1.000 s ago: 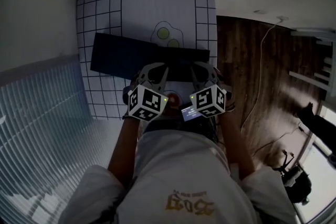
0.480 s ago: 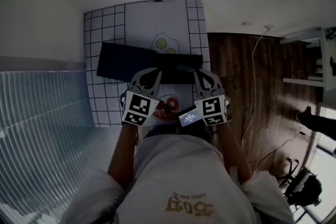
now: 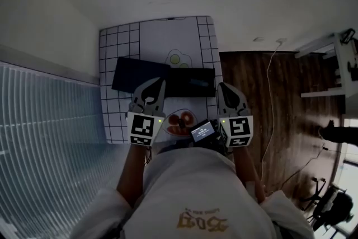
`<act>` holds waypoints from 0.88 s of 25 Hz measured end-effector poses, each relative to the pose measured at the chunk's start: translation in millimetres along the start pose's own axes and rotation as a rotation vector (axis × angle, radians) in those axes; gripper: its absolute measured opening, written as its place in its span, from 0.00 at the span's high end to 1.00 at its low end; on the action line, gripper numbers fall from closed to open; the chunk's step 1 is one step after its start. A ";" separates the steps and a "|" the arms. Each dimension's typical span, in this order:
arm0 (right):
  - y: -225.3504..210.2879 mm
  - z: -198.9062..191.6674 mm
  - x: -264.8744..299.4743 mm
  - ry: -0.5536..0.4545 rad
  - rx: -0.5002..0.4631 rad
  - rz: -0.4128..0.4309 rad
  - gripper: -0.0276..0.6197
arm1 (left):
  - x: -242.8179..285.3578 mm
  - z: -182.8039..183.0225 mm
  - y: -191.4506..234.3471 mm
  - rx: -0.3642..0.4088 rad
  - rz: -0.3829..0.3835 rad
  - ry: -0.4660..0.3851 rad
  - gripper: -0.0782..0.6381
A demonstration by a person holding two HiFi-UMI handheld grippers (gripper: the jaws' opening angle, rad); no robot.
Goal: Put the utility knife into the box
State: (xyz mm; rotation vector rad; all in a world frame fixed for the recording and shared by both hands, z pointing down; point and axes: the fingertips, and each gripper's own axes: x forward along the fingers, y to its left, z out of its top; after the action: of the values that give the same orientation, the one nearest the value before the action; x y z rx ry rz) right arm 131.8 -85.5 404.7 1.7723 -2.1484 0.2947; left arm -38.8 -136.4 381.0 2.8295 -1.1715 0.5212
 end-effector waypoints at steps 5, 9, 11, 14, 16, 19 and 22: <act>5.2 23.6 -11.8 -0.065 -0.002 0.013 0.95 | -11.2 26.9 5.4 -0.017 0.031 -0.075 0.88; 5.7 49.8 -23.6 -0.149 -0.019 0.016 0.95 | -21.1 47.6 2.8 0.007 0.039 -0.143 0.88; 7.8 66.3 -29.0 -0.207 -0.031 0.018 0.95 | -24.5 53.3 2.3 0.021 0.045 -0.161 0.88; 10.5 76.2 -33.8 -0.239 -0.033 0.015 0.95 | -29.3 57.9 2.1 0.023 0.054 -0.174 0.88; 11.8 77.3 -34.6 -0.243 -0.040 0.013 0.95 | -32.1 60.7 1.6 0.031 0.055 -0.183 0.88; 12.5 81.2 -32.8 -0.258 -0.056 0.016 0.95 | -35.9 68.0 3.7 0.026 0.068 -0.214 0.88; 10.5 85.1 -33.2 -0.273 -0.066 0.012 0.95 | -41.6 74.6 5.6 0.010 0.084 -0.255 0.88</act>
State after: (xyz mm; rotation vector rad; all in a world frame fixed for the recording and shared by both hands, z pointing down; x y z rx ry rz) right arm 116.1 -84.7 314.1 1.8533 -2.3228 -0.0186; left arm -48.3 -123.9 296.8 2.9320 -1.3336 0.1706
